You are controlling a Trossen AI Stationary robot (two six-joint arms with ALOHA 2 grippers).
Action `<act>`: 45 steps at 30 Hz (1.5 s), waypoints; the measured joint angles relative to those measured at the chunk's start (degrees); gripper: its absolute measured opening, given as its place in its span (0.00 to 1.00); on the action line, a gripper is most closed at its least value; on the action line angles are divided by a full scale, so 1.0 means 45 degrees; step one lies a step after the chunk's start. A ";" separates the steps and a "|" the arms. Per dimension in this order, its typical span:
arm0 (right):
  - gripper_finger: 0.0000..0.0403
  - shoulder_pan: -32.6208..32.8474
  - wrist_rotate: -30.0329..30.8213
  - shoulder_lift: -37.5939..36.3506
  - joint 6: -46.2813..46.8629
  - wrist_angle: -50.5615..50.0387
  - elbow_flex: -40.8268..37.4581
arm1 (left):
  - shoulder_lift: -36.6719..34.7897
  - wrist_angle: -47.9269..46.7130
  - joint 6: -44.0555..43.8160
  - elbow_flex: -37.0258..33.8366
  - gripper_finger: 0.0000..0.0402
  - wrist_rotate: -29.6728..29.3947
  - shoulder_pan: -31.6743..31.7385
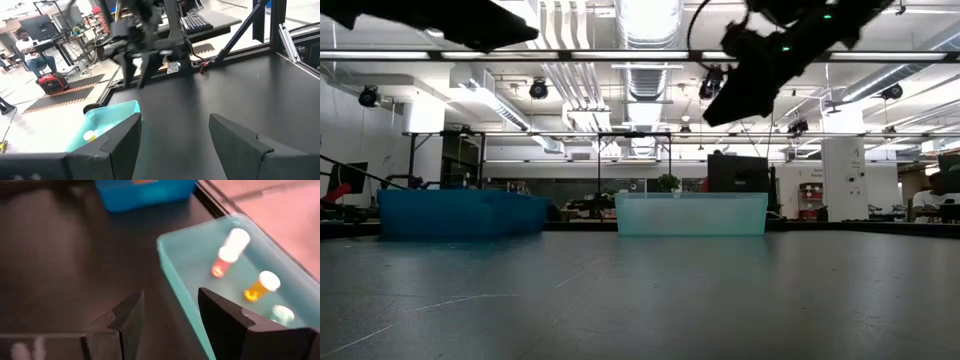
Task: Pick and place medicine bottles into bin by pill shape (circle, oval)
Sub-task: Return to Home Position
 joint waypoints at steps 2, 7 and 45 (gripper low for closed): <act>0.44 0.0313 -0.0011 -0.0738 -0.0313 0.0861 -0.0921 | -0.0637 -0.0022 -0.0070 -0.0469 0.54 0.0008 0.0000; 0.43 0.0598 -0.0328 -0.2507 -0.0701 0.2648 -0.3049 | -0.2138 -0.0147 -0.0162 -0.1523 0.54 0.0029 0.0019; 0.30 0.0588 -0.0997 -1.0697 -0.2757 0.4239 -0.8324 | -0.8829 -0.2294 -0.0973 -0.3401 0.54 -0.0183 0.0019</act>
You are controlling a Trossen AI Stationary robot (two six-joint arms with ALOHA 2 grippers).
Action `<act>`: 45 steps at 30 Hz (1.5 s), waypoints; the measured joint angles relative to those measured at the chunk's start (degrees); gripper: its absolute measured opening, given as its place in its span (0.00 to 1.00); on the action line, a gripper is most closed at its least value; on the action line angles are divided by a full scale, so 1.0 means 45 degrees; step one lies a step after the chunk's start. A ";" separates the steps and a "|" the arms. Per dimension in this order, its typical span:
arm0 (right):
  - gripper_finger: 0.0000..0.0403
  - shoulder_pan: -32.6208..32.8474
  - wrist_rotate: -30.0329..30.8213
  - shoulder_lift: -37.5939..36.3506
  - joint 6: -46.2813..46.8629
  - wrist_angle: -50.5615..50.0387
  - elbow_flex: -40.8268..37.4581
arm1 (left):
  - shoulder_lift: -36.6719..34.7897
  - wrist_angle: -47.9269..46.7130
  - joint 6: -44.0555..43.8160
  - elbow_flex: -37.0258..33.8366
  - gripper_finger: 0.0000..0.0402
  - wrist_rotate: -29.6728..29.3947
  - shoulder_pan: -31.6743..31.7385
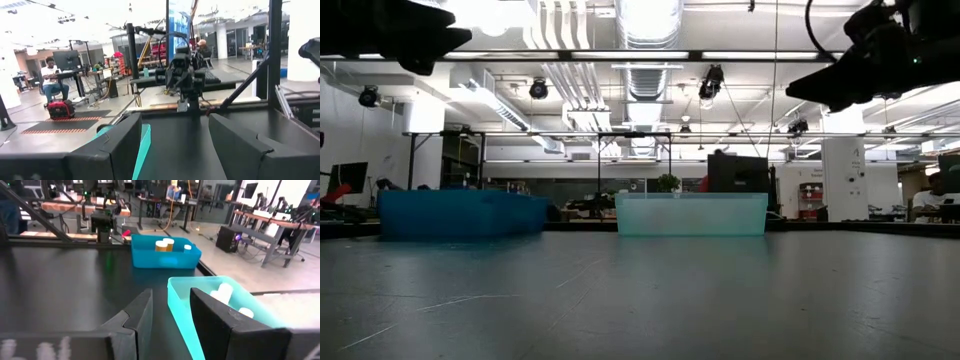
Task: Pick and place medicine bottles into bin by pill shape (circle, oval)
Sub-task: Return to Home Position
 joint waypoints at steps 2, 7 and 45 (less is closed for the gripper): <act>0.31 0.0000 -0.0002 -0.0375 -0.0064 -0.0024 -0.0144 | 0.0001 -0.0067 0.0000 -0.0012 0.54 -0.0034 0.0000; 0.30 0.0000 -0.0002 -0.1313 -0.0129 -0.0833 -0.0246 | 0.0137 -0.0048 0.0000 0.0002 0.54 -0.0055 0.0000; 0.13 -0.0058 -0.0857 -0.4123 0.0177 -0.1802 -0.2320 | 0.0035 0.3486 -0.1016 -0.3136 0.54 -0.0056 -0.0005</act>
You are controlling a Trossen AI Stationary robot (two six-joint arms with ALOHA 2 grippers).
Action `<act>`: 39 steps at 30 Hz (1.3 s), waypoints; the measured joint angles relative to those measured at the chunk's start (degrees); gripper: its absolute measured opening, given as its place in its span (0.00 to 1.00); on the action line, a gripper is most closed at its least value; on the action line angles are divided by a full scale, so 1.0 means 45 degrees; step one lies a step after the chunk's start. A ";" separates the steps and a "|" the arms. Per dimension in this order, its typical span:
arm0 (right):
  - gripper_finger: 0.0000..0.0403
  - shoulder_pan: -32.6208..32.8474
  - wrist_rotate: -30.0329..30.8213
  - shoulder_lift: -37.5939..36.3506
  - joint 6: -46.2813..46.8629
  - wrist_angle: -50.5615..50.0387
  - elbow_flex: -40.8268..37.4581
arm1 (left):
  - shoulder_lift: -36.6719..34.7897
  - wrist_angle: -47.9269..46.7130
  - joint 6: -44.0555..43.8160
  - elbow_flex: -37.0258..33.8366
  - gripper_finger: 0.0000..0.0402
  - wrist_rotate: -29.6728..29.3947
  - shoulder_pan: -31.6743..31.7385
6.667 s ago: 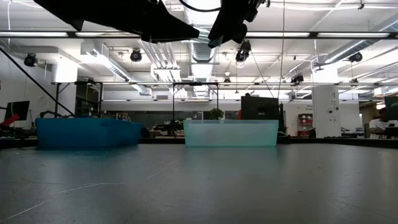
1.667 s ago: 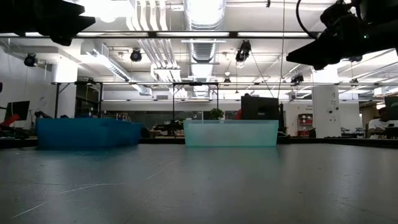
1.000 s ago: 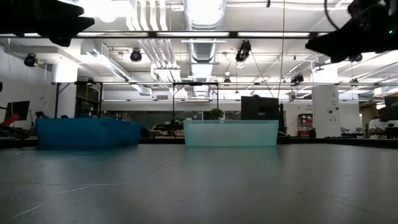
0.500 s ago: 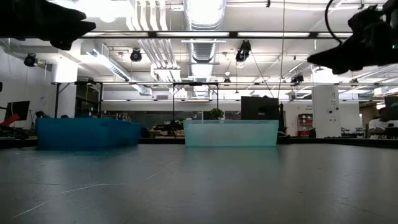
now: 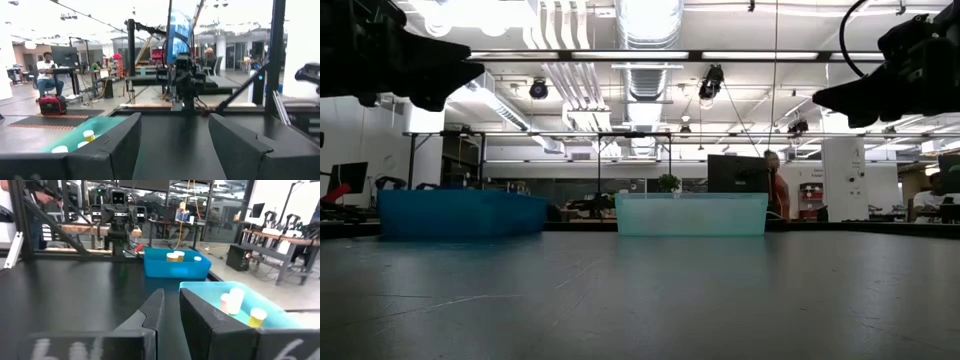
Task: Pick and place medicine bottles into bin by pill shape (circle, oval)
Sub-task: Return to Home Position
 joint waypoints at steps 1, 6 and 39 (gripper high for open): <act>0.13 0.0000 -0.0005 0.0000 0.0208 -0.0014 0.0000 | -0.0005 0.0138 -0.0028 0.0000 0.54 0.0000 0.0005; 0.14 0.0000 -0.0002 0.0005 0.0277 -0.0151 -0.0005 | 0.0074 -0.0005 0.0010 -0.0010 0.44 0.0001 0.0003; 0.15 0.0000 -0.0009 0.0195 0.2525 -0.0197 0.0000 | 0.0170 -0.0059 0.0336 -0.0047 0.00 -0.0043 0.0001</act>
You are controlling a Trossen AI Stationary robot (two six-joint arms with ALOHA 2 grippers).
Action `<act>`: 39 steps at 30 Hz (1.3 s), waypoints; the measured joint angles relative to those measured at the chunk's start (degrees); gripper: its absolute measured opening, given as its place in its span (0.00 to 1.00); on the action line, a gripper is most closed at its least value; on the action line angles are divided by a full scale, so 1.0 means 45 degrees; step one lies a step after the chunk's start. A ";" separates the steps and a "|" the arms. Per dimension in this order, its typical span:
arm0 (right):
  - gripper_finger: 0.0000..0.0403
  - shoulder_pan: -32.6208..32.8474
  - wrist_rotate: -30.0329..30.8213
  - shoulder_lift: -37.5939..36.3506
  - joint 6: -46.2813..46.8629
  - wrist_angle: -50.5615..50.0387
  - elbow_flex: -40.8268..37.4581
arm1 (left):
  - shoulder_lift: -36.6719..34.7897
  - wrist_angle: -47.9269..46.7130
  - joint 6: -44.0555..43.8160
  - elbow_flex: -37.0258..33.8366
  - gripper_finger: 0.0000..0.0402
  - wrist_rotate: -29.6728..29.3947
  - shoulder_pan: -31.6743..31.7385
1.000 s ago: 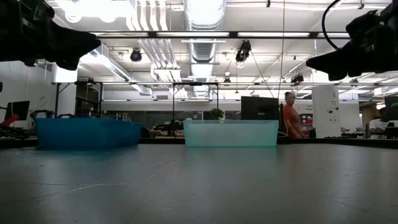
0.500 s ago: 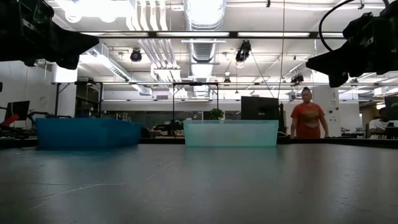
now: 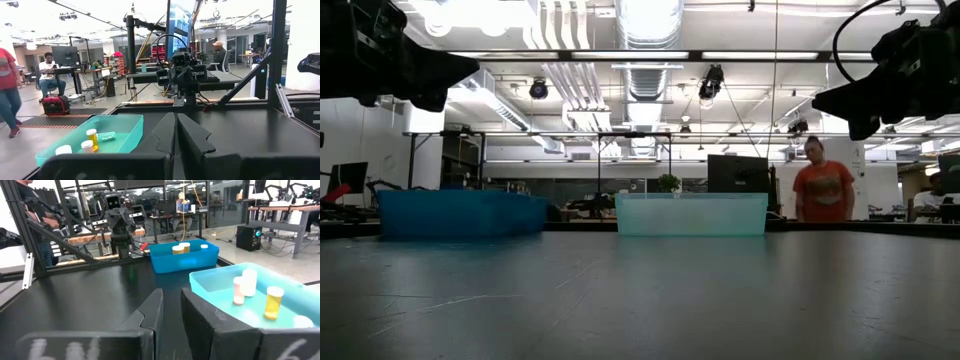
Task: Pick and place medicine bottles into bin by pill shape (circle, oval)
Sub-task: Return to Home Position
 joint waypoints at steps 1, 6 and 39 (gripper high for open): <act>0.15 0.0000 0.0000 0.0000 -0.0011 -0.0001 -0.0005 | 0.0000 -0.0002 0.0000 -0.0001 0.00 0.0000 0.0001; 0.16 0.0000 -0.0005 0.0000 -0.0009 0.0002 -0.0005 | -0.0010 0.0000 -0.0002 -0.0001 0.00 0.0000 0.0001; 0.20 0.0000 -0.0010 0.0000 -0.0005 0.0007 -0.0010 | 0.0000 0.0003 0.0000 -0.0006 0.00 0.0000 -0.0001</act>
